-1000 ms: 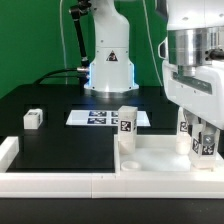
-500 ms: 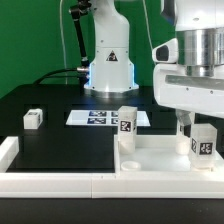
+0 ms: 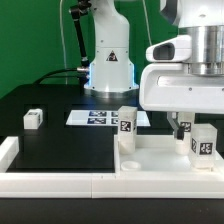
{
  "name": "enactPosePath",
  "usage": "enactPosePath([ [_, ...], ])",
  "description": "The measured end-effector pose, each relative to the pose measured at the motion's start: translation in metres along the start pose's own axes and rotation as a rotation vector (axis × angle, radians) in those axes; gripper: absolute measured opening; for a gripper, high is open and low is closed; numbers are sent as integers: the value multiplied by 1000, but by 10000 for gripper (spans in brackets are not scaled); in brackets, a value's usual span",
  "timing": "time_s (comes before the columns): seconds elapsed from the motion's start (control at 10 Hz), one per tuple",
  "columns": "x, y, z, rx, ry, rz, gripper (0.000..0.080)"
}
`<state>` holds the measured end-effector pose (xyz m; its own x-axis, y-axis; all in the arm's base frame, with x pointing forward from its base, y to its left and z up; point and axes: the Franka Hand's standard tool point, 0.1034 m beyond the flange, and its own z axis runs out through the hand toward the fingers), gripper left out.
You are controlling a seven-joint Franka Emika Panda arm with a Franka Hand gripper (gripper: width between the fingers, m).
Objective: Assemble square table
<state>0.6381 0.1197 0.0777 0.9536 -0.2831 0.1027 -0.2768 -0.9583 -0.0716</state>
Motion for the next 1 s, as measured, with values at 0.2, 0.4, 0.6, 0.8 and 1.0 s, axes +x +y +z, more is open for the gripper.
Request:
enactPosePath([
  [0.2, -2, 0, 2, 0, 5, 0, 648],
  [0.4, -2, 0, 2, 2, 4, 50, 548],
  [0.6, -2, 2, 3, -1, 3, 172, 296],
  [0.8, -2, 5, 3, -6, 0, 360, 296],
  [1.0, -5, 7, 2, -21, -37, 769, 296],
])
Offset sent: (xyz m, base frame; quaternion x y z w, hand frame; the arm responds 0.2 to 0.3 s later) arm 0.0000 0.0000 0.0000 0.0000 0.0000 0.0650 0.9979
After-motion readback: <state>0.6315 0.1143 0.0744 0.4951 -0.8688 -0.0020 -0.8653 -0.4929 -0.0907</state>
